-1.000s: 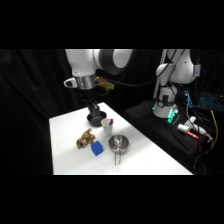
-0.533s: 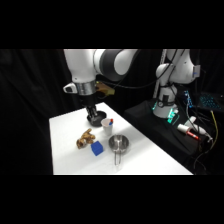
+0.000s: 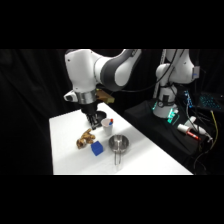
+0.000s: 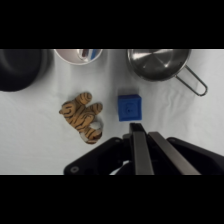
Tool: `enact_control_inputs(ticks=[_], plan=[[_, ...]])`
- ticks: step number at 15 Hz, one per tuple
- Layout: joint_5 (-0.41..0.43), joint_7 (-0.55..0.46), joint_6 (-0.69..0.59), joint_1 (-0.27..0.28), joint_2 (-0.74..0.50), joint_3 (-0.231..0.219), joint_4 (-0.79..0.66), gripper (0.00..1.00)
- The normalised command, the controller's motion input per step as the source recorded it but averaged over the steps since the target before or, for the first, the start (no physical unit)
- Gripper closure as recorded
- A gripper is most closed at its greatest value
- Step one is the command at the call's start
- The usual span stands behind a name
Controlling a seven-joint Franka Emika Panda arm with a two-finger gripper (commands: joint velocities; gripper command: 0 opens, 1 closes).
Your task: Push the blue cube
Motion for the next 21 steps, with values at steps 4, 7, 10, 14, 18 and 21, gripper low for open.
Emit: enact_control_inputs(ticks=[4, 7, 10, 14, 18, 21], plan=[[-0.063, 0.14, 0.18, 0.046, 0.16, 0.028, 0.08, 0.96], [-0.059, 0.13, 0.2, 0.044, 0.17, 0.024, 0.08, 0.96], [-0.029, 0.09, 0.19, 0.023, 0.18, 0.033, 0.09, 0.96], [-0.046, 0.06, 0.18, 0.017, 0.19, 0.02, 0.1, 0.97], [-0.061, 0.03, 0.18, 0.012, 0.18, 0.003, 0.13, 0.96], [-0.066, 0.0, 0.14, 0.009, 0.14, -0.005, 0.15, 0.96]])
